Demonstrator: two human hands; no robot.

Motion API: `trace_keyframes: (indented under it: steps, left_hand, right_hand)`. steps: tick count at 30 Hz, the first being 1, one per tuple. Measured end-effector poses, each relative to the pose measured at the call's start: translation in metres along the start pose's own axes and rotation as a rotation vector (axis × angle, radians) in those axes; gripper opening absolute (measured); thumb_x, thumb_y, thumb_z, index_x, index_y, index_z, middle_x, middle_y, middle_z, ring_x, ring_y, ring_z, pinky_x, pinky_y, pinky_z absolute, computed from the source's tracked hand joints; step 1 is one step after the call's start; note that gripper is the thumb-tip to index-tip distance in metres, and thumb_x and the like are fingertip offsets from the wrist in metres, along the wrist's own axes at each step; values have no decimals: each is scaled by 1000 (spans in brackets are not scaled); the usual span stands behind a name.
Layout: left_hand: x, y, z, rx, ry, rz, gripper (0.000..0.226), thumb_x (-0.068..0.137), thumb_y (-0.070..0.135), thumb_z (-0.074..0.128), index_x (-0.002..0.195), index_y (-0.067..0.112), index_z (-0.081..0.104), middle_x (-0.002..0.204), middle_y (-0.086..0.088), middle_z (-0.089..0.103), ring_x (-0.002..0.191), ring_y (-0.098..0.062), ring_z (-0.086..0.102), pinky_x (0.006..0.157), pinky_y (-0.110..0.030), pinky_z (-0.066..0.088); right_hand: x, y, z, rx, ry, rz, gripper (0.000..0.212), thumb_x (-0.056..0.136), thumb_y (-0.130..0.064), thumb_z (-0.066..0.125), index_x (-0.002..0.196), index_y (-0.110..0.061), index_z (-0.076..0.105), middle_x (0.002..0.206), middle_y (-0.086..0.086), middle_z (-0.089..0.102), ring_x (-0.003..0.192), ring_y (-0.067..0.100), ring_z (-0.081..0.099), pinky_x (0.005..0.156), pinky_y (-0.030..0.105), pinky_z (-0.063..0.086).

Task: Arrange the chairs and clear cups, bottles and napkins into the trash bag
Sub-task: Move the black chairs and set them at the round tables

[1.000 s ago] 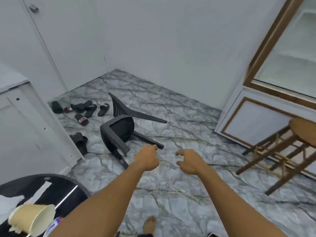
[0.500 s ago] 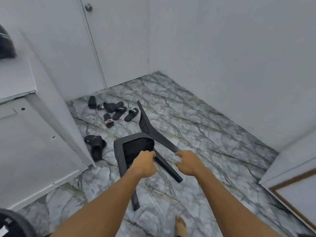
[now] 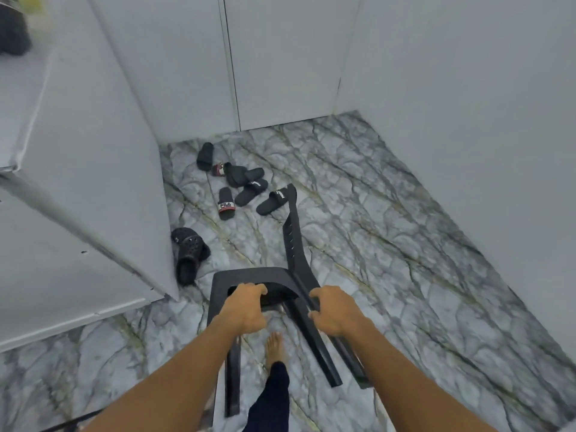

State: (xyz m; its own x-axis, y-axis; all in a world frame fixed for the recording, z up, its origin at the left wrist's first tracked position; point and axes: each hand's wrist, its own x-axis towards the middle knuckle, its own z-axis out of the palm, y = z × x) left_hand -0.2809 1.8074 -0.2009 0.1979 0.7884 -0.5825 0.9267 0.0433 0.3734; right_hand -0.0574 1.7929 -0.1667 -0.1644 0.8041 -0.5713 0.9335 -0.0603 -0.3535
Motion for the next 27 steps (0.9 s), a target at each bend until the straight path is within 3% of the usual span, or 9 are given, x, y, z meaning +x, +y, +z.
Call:
trace_keyframes:
  steps: [5, 9, 13, 19, 22, 27]
  left_hand:
    - [124, -15, -10, -37, -68, -47, 73, 74, 32, 73, 142, 23, 47, 136, -2, 51, 128, -25, 46, 96, -43, 51]
    - [209, -37, 8, -81, -96, -69, 82, 73, 30, 77, 146, 23, 43, 142, -4, 47, 129, -26, 47, 99, -39, 48]
    - [282, -62, 34, -20, -99, -30, 68, 67, 31, 80, 129, 21, 53, 123, -6, 54, 120, -28, 49, 86, -38, 50]
    - [349, -97, 89, 88, -178, -22, 91, 62, 41, 84, 141, 21, 44, 131, -7, 51, 121, -31, 45, 97, -47, 47]
    - [362, -104, 111, 142, -219, 1, 84, 62, 41, 81, 137, 24, 47, 124, -5, 58, 114, -30, 54, 97, -47, 45]
    - [370, -108, 117, 141, -203, 23, 81, 60, 39, 81, 134, 26, 50, 119, -2, 63, 108, -28, 61, 92, -42, 44]
  right_hand:
    - [130, 19, -7, -36, -50, -4, 53, 90, -33, 62, 138, -14, 48, 132, 11, 55, 120, 28, 53, 99, 40, 46]
    - [228, 34, 14, -7, -91, 2, 55, 91, -33, 61, 140, -14, 46, 136, 12, 51, 123, 29, 50, 101, 41, 45]
    - [314, 57, 47, -8, -76, -2, 57, 90, -30, 63, 140, -12, 46, 137, 13, 50, 125, 31, 48, 103, 41, 45]
    - [391, 91, 111, -226, -92, -81, 68, 86, -36, 64, 146, -18, 38, 148, 10, 39, 142, 31, 25, 109, 50, 37]
    - [402, 109, 128, -210, -69, -73, 73, 83, -23, 69, 147, -15, 36, 154, 12, 32, 146, 31, 19, 113, 47, 31]
    - [404, 125, 133, 95, 149, -50, 89, 75, 15, 63, 152, -9, 27, 161, 15, 16, 149, 31, 12, 120, 36, 20]
